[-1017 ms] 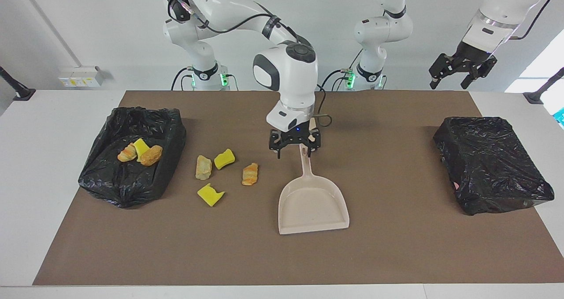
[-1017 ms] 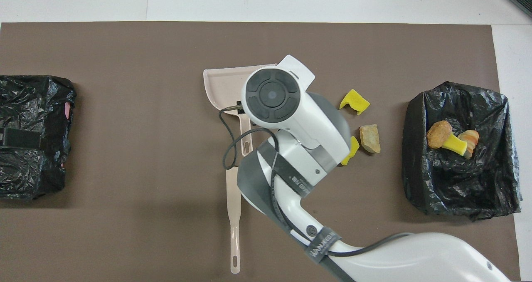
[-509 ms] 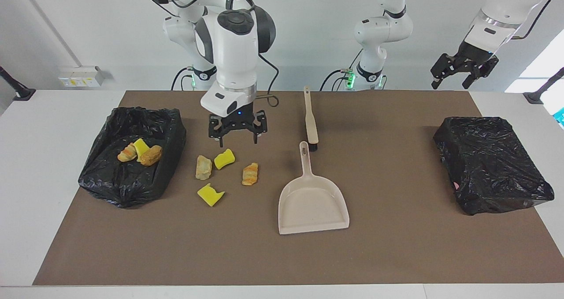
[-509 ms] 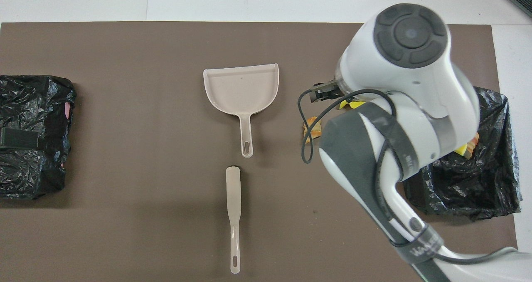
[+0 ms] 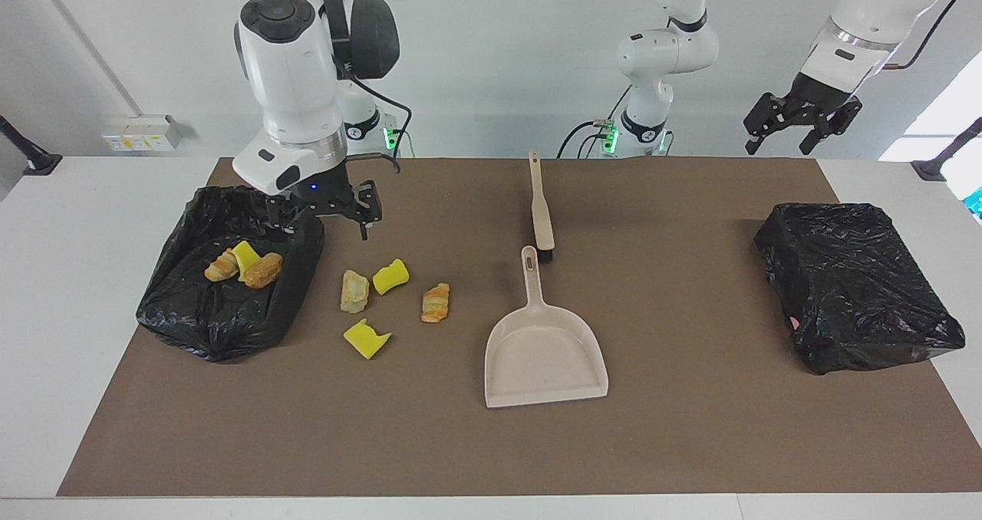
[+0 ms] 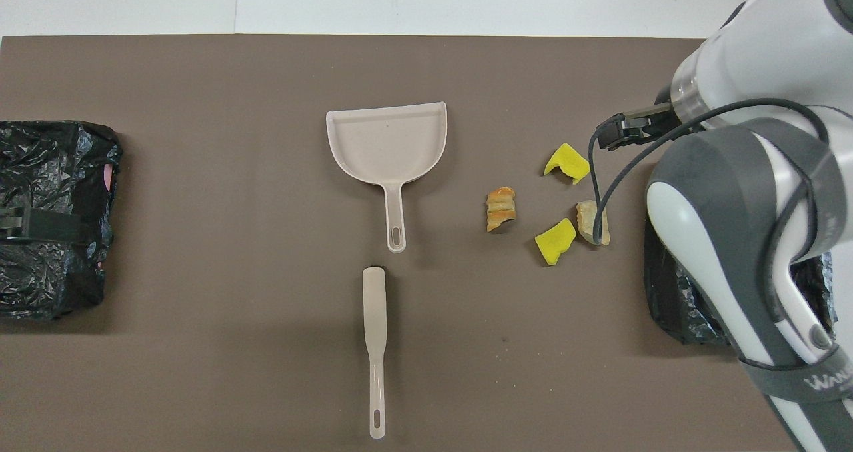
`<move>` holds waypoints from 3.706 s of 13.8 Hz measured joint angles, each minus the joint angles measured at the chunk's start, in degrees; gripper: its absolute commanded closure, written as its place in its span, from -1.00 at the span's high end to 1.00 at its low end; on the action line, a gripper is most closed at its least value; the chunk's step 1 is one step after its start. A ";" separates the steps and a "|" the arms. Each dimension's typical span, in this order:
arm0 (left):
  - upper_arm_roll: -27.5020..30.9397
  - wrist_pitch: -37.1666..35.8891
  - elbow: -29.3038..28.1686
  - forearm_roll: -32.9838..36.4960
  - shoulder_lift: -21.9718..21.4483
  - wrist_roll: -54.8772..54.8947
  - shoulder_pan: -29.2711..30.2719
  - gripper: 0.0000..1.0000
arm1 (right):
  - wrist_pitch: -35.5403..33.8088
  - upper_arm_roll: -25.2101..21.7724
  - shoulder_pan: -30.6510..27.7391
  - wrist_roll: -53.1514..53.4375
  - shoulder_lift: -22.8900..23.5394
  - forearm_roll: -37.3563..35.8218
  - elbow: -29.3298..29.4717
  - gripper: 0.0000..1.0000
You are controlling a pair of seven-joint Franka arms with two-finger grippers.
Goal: Sweep and dump trash in bin
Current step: 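Release the dustpan and withdraw the right gripper while the left gripper approaches, then grasp the dustpan handle with the left gripper, then pull the dustpan with the left gripper while the right gripper grasps the brush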
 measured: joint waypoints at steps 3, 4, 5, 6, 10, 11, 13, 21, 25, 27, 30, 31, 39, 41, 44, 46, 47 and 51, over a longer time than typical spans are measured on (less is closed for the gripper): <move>-2.39 5.78 -1.95 -0.03 1.67 -7.34 -6.60 1.00 | -0.83 -0.07 -2.00 0.00 -2.96 1.85 -0.02 1.00; -2.50 9.52 -2.66 -0.02 3.34 -11.60 -9.22 1.00 | -1.81 -0.11 -2.49 0.00 -3.78 2.53 -0.04 1.00; -2.58 13.64 -3.13 -0.02 5.67 -15.84 -11.65 1.00 | -2.88 -0.14 -2.94 0.00 -4.31 2.72 -0.09 1.00; -2.60 17.29 -3.22 -0.01 8.05 -18.89 -13.51 1.00 | -3.56 -0.16 -3.31 0.00 -4.50 2.83 -0.13 1.00; -2.53 25.00 -3.15 0.03 14.10 -25.04 -17.94 1.00 | -3.88 -0.50 -5.41 -1.21 -4.50 3.50 -0.47 1.00; -2.52 26.59 -3.12 0.04 15.33 -26.41 -19.17 1.00 | -4.22 -1.46 -5.61 -2.35 -4.53 3.84 -0.47 1.00; -2.46 29.73 -3.15 0.11 18.47 -28.86 -21.93 1.00 | -5.11 -5.44 -4.76 -3.74 -4.73 5.84 -0.46 1.00; -2.44 36.33 -3.06 0.29 28.88 -31.24 -29.09 1.00 | -8.92 -11.01 -3.66 -3.13 -10.13 9.50 -4.41 1.00; -2.34 37.84 -2.86 1.86 33.36 -31.36 -31.55 1.00 | -6.96 -10.95 -3.25 -2.42 -11.31 9.68 -6.41 1.00; -1.99 37.84 -2.33 2.39 33.43 -31.36 -31.55 1.00 | -6.87 -10.92 -2.91 -2.42 -11.32 9.68 -6.55 1.00; -1.52 37.84 -1.46 5.08 33.42 -31.35 -31.51 1.00 | -6.88 -10.92 -2.82 -2.42 -11.61 9.68 -7.45 1.00; -1.50 37.84 -1.43 5.44 33.42 -31.35 -31.52 0.90 | -6.87 -10.92 -2.77 -2.42 -11.74 9.68 -7.76 1.00; -1.45 37.84 -0.68 5.79 33.38 -31.33 -31.49 -1.00 | -6.00 -10.59 -0.04 -1.90 -11.83 10.68 -9.12 1.00; -1.35 37.82 -0.58 5.80 33.33 -31.30 -31.43 -1.00 | -5.93 -10.59 0.28 -1.65 -11.83 10.72 -9.25 1.00; -1.02 37.80 -0.49 6.76 33.11 -27.32 -31.31 -1.00 | -5.93 -10.53 0.81 -1.65 -11.93 12.20 -10.76 1.00; -0.70 37.42 -0.45 6.94 32.63 -19.92 -29.91 -1.00 | -5.91 -10.45 2.39 -1.29 -12.04 16.01 -13.02 1.00; -0.63 36.71 -0.39 6.96 32.20 -16.26 -28.73 -1.00 | -5.48 -10.39 3.33 -1.26 -12.07 17.07 -14.14 1.00; -0.40 30.74 -0.29 7.00 29.06 -2.02 -22.78 -1.00 | 0.16 -10.06 9.38 0.38 -12.73 20.19 -21.00 1.00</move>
